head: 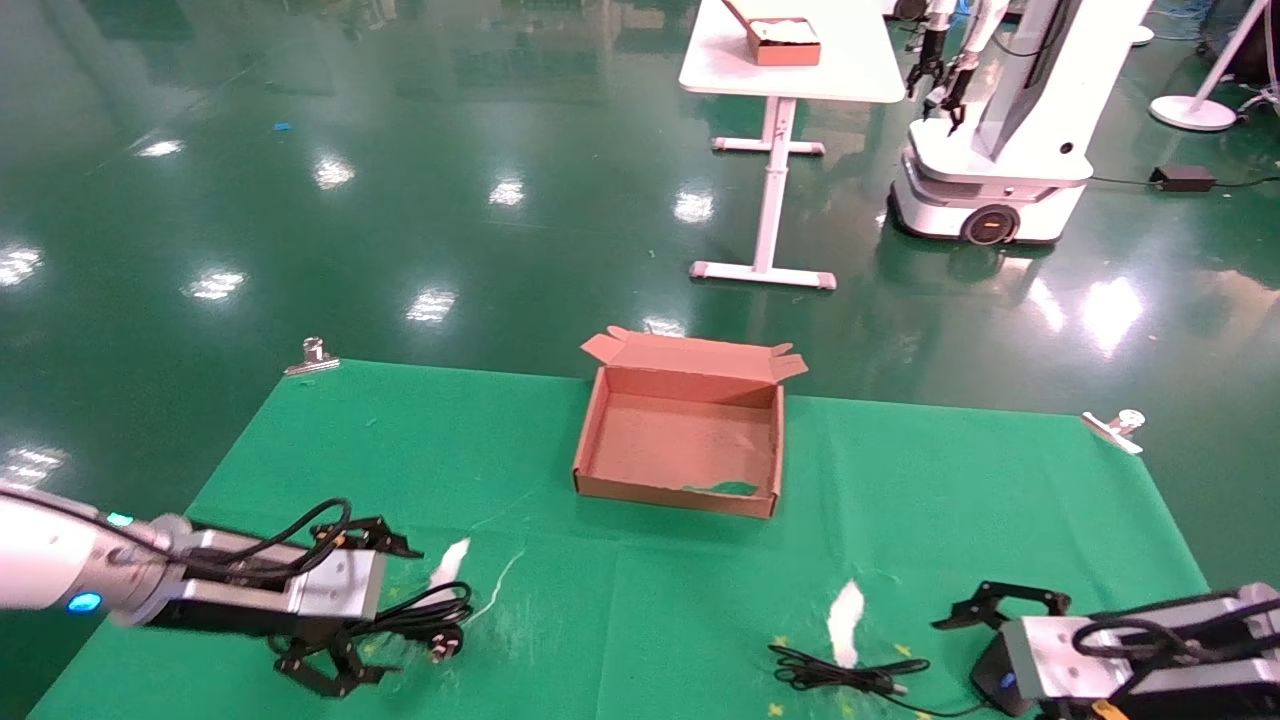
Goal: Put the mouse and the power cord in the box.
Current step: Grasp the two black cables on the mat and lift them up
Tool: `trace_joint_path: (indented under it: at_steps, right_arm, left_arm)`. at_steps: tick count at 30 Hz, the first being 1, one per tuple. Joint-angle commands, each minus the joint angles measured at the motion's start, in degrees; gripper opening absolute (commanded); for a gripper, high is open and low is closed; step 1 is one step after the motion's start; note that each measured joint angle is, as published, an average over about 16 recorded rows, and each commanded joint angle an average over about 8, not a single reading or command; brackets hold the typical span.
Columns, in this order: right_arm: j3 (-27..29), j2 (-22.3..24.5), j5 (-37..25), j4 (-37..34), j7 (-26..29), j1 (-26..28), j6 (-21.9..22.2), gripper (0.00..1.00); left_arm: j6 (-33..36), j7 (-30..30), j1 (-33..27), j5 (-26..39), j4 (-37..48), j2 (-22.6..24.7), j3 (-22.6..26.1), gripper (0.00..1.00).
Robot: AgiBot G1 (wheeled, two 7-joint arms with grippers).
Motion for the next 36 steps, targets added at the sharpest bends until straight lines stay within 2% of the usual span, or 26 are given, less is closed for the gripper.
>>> trace_joint_path:
  at_steps: [1,8,15,22,36]
  right_arm:
    - [-1.4,-2.6,-3.0,-5.3,-3.6,2.2,1.0,1.0]
    - [-3.9,-9.7,-7.2,-17.1,-14.6,5.9,4.0,1.0]
    - [-4.4,-13.8,-8.1,-24.8,-21.6,7.7,7.1,1.0]
    - [-4.0,-16.2,-7.5,-29.2,-25.7,8.5,9.0,1.0]
    - [-3.5,-17.4,-6.9,-32.8,-30.0,8.6,10.2,1.0]
  left_arm:
    - [-1.2,2.8,-2.0,1.9,5.0,1.5,0.8,1.0]
    - [-3.6,9.9,-4.7,3.8,15.1,4.5,1.9,1.0]
    - [-7.5,14.6,-5.9,4.8,21.1,7.1,2.4,1.0]
    - [-10.7,18.1,-6.9,6.2,24.7,8.8,3.2,1.0]
    - [-13.6,19.0,-7.3,5.4,29.7,8.9,2.6,1.0]
